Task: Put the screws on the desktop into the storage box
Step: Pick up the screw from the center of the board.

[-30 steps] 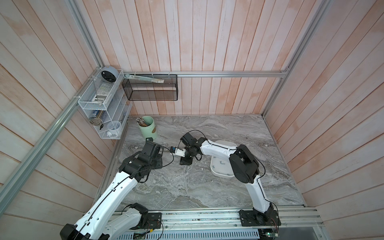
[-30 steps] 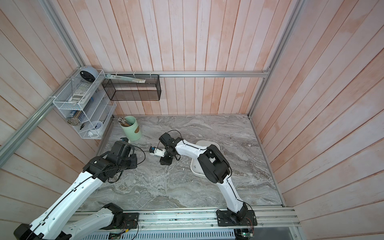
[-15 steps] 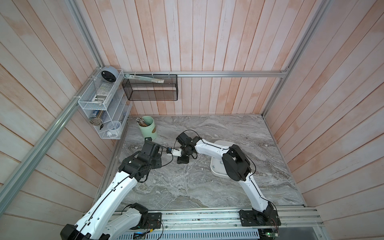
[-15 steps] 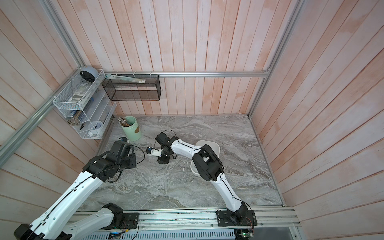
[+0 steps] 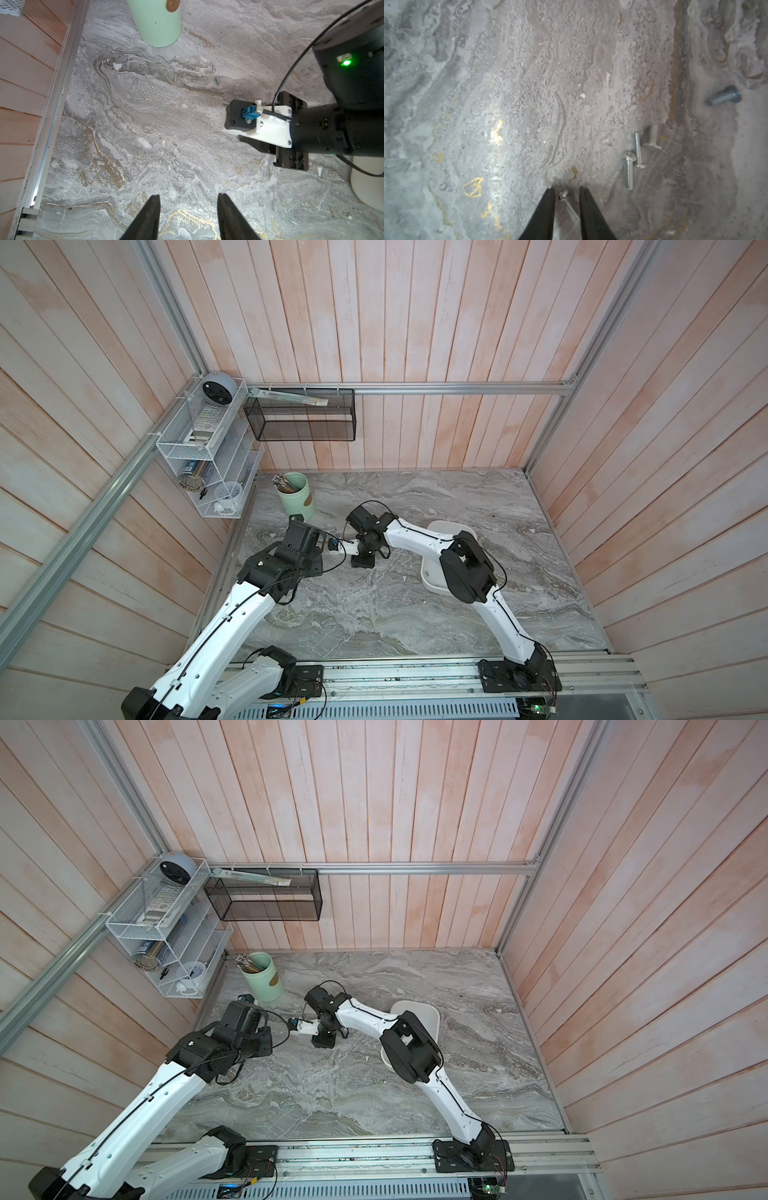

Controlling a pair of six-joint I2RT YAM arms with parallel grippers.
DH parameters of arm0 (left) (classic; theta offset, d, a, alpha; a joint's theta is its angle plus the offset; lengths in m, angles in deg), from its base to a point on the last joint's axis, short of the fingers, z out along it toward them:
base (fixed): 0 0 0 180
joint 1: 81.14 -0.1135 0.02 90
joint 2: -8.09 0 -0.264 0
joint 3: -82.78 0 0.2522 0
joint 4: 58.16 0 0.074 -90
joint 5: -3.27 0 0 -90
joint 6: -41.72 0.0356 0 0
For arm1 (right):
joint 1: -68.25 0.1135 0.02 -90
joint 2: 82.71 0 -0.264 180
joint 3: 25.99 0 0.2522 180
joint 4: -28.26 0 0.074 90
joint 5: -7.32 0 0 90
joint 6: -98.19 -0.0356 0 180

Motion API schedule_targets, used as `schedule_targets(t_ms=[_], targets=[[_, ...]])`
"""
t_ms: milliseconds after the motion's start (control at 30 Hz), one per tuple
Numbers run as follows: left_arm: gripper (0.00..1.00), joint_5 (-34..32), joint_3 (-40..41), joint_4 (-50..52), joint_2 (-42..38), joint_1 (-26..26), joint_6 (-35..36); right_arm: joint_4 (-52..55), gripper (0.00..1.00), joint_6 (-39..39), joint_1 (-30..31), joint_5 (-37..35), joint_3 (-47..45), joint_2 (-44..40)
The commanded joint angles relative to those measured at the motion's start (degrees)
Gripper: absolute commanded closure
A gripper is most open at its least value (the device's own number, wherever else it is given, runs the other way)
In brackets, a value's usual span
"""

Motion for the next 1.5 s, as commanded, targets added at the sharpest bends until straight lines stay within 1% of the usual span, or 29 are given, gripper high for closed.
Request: schedule_targets(t_ms=[0,167,633,900,1100,1233,1367,1467], targets=[[0.5,-1.1,0.6,-0.9,0.2,-0.3,0.7,3.8,0.76,-0.8,0.5,-1.1,1.1,3.3],[0.5,-1.2,0.6,-0.9,0.3,-0.3,0.7,4.1,0.81,-1.0,0.6,-1.9,1.0,3.5],[0.5,-1.3,0.6,-0.8,0.7,-0.4,0.7,5.0,0.96,-5.6,0.6,-6.3,1.2,1.2],[0.5,-1.4,0.6,-0.8,0.7,-0.4,0.7,4.3,0.99,-9.4,0.5,-4.3,-0.3,-2.0],[0.5,-1.1,0.5,-0.9,1.2,-0.4,0.8,-0.1,1.0,-13.8,-0.2,-0.5,-4.8,-7.8],[0.5,-1.1,0.6,-1.0,1.2,-0.5,0.8,-3.3,1.0,-18.0,-2.0,2.3,-7.9,-12.3],[0.5,-0.9,0.5,-1.0,1.4,-0.5,0.9,-7.2,1.0,-22.4,-4.4,3.6,-13.8,-18.2],[0.5,-0.9,0.6,-0.9,1.5,-0.5,0.8,-11.9,1.0,-26.2,-7.5,5.1,-21.3,-24.8]])
